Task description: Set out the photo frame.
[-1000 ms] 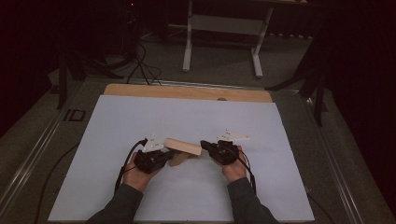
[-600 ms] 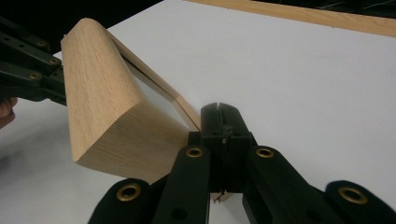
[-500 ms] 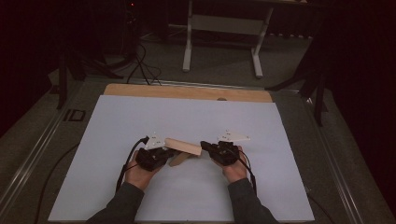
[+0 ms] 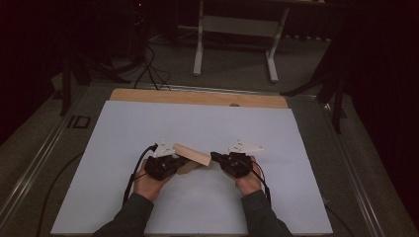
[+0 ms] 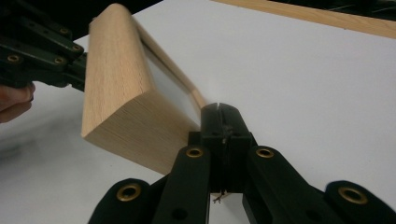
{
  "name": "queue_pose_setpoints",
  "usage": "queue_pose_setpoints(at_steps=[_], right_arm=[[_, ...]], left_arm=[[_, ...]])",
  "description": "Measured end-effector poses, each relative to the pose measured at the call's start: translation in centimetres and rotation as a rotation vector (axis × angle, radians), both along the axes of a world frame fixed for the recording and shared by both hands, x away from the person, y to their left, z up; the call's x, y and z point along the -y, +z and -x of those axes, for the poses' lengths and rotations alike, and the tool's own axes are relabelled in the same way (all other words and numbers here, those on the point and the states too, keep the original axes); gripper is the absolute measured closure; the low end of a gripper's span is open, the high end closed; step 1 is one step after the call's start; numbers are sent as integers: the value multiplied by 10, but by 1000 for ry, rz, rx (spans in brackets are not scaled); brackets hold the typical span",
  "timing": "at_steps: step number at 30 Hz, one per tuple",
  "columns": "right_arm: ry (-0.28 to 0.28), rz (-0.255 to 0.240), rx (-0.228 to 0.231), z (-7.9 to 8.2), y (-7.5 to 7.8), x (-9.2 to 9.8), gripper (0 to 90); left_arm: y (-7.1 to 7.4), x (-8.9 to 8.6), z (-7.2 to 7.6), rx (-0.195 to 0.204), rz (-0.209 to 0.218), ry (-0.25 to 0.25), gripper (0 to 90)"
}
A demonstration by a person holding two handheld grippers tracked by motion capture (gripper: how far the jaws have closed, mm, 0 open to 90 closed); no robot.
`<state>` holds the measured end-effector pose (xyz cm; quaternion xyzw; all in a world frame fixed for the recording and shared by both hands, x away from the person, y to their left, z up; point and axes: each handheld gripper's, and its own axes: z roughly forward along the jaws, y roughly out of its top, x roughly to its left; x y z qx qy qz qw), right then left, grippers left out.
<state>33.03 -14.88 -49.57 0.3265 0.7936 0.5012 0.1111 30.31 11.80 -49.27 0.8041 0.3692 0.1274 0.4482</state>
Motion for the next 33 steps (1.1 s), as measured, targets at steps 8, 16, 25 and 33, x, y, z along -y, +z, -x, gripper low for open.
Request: queue_pose_setpoints(at_steps=[8,16,25,33], right_arm=[[26,13,8,3,0,-4,897],[42,20,9,6,1,-6,897],[67,28,13,10,2,-10,898],[87,33,14,14,2,-13,898]], left_arm=[[2,1,2,5,13,-6,897],[3,4,4,10,9,-17,897],[1,6,4,11,-11,-20,897],[0,5,3,6,-15,-18,897]])
